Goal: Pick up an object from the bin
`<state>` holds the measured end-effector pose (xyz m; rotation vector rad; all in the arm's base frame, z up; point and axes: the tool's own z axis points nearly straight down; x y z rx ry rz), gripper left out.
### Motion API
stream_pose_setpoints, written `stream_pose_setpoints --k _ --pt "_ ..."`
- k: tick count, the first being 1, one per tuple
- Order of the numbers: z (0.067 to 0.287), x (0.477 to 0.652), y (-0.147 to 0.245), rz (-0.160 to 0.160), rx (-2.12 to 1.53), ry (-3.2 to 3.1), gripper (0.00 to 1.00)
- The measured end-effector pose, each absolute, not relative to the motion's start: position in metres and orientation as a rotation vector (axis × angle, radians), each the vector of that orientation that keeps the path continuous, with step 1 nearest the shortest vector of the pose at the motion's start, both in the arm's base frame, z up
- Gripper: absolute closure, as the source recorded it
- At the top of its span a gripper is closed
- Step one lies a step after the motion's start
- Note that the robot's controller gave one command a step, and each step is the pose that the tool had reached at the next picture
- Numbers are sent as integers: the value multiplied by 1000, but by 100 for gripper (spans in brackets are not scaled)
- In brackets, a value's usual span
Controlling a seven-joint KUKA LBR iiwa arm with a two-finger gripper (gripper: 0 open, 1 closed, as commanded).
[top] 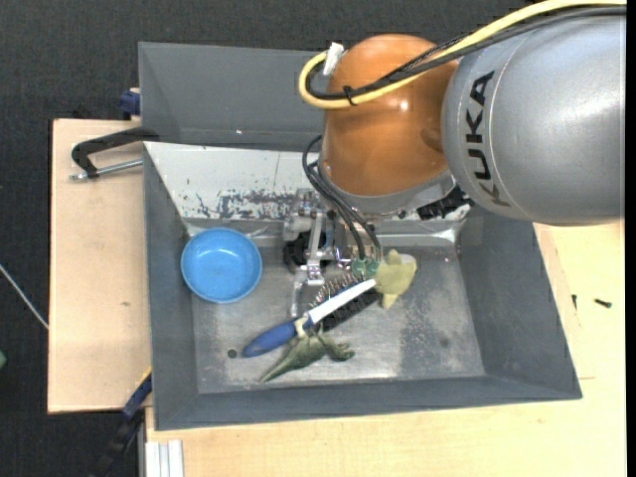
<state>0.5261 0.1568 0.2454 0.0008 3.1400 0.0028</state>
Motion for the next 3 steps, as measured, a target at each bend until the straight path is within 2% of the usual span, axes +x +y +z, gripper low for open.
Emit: stream_pose_setpoints --k 1,2,3 --pt "125 508 160 -2 267 3138 0" --pt "71 504 151 6 274 3124 0" --pt "74 507 151 9 275 3116 100"
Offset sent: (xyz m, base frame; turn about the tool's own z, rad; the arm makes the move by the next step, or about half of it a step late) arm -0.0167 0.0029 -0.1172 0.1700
